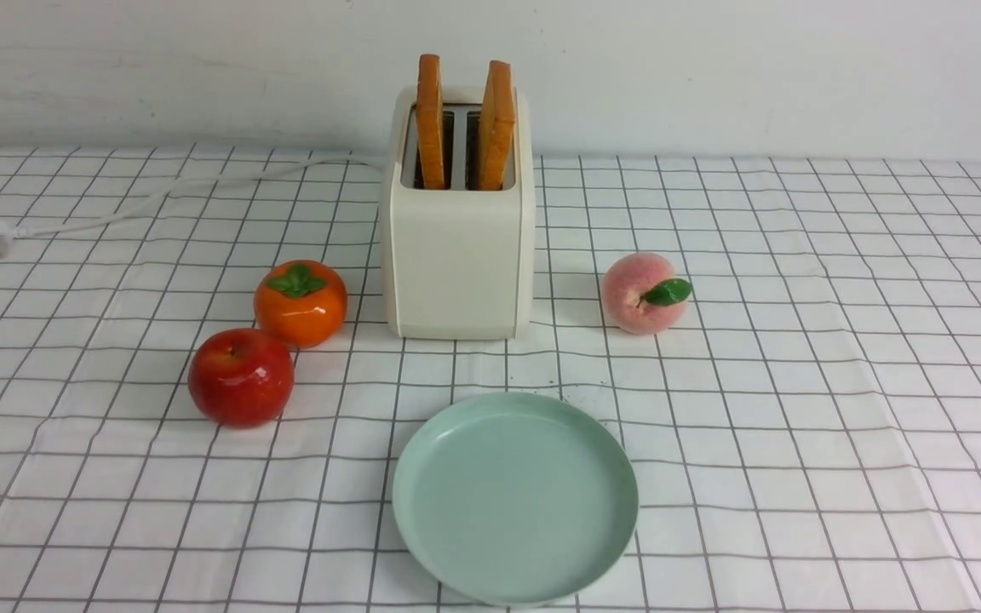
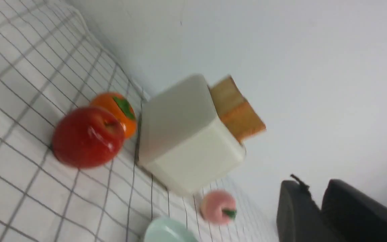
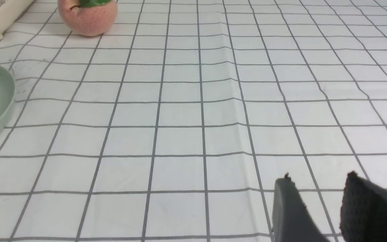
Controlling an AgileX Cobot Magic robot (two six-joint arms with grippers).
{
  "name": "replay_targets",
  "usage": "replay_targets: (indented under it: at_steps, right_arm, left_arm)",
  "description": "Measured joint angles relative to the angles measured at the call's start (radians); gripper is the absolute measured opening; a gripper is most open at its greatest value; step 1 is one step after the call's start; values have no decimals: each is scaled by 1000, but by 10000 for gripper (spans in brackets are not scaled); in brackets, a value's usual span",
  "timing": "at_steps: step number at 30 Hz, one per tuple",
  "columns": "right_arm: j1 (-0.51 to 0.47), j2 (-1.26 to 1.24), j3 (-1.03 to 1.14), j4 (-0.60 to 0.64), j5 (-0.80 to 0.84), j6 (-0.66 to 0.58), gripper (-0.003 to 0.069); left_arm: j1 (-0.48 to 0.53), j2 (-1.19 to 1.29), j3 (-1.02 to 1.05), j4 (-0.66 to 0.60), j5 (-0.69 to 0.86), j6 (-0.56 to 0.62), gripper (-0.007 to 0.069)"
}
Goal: Take toasted bread from bread machine on white checkered table place on plate.
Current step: 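Reach for a toast slice standing in the toaster with the left gripper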
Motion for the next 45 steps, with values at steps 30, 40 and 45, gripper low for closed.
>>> replay_targets:
  at_steps: [30, 40, 45]
  right_arm:
    - [0, 0, 0, 0, 0, 0, 240]
    - [0, 0, 0, 0, 0, 0, 240]
    - [0, 0, 0, 0, 0, 0, 240]
  left_arm:
    - [-333, 1565, -1534, 904, 497, -245, 163]
    - [-333, 1832, -1754, 984, 478, -250, 435]
    - [-333, 1922, -1804, 1062, 395, -254, 415]
